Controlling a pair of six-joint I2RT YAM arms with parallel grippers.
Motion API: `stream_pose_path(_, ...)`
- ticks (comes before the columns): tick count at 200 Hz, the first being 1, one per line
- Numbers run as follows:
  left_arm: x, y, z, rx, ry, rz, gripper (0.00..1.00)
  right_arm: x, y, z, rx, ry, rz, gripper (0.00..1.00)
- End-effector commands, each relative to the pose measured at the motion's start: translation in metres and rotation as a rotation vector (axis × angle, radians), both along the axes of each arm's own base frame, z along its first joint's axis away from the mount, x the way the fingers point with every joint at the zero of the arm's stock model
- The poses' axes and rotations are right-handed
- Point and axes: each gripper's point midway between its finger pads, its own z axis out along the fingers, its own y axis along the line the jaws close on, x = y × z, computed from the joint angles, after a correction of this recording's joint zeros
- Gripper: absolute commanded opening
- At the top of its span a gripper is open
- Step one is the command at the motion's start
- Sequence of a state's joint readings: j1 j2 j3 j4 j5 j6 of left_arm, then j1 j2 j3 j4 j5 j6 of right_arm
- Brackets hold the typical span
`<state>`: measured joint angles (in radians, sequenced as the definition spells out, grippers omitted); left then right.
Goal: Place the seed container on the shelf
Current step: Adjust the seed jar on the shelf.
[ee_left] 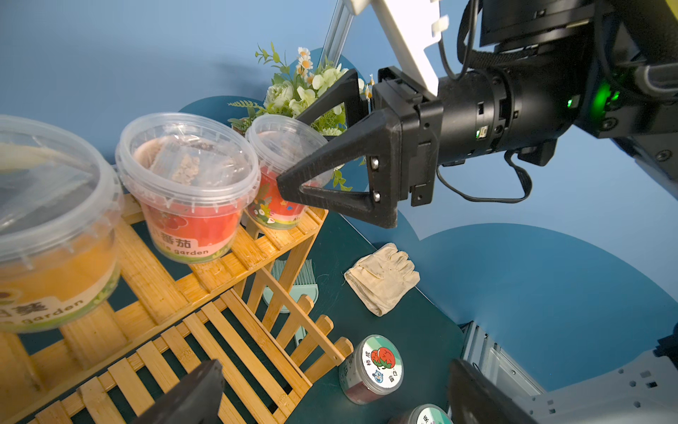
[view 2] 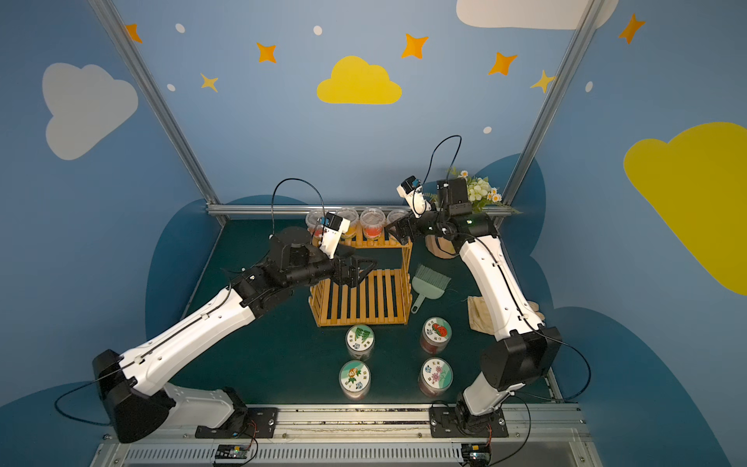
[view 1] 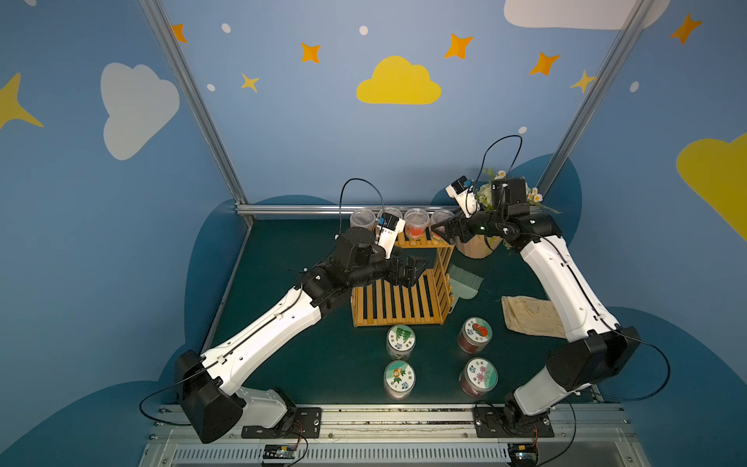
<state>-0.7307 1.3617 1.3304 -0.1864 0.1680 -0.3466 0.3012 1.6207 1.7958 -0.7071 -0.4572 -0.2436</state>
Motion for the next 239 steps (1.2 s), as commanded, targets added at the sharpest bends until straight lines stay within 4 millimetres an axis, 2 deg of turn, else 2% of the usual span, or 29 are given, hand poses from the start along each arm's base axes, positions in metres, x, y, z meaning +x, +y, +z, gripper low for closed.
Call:
stream_pose_path(1, 0.0, 0.003, -0.004, 0.015, 0.002, 0.005, 1.0, -0.005, -0.002, 0.017, 0.009, -0.041, -0.005, 0.92)
stream_pose_path(24, 0.0, 0.005, -0.003, 0.015, -0.005, 0.012, 1.0, -0.009, -0.006, 0.021, 0.016, -0.047, -0.009, 0.92)
stream_pose_path(71, 0.0, 0.007, -0.003, 0.017, -0.011, 0.02, 1.0, -0.012, -0.007, 0.01, 0.026, -0.015, 0.0, 0.86)
stream_pose_path(92, 0.0, 0.006, -0.004, 0.018, -0.007, 0.018, 1.0, -0.01, -0.006, 0.007, 0.027, -0.008, 0.001, 0.81)
stream_pose_path(138, 0.0, 0.007, -0.004, 0.016, -0.007, 0.02, 1.0, -0.003, -0.003, 0.004, 0.036, 0.0, 0.001, 0.78)
stream_pose_path(200, 0.001, 0.008, -0.006, 0.02, -0.004, 0.027, 1.0, 0.001, 0.001, 0.0, 0.053, 0.009, 0.006, 0.77)
stream_pose_path(239, 0.001, 0.008, -0.007, 0.022, -0.004, 0.025, 1.0, 0.001, -0.005, 0.001, 0.033, -0.01, -0.021, 0.85)
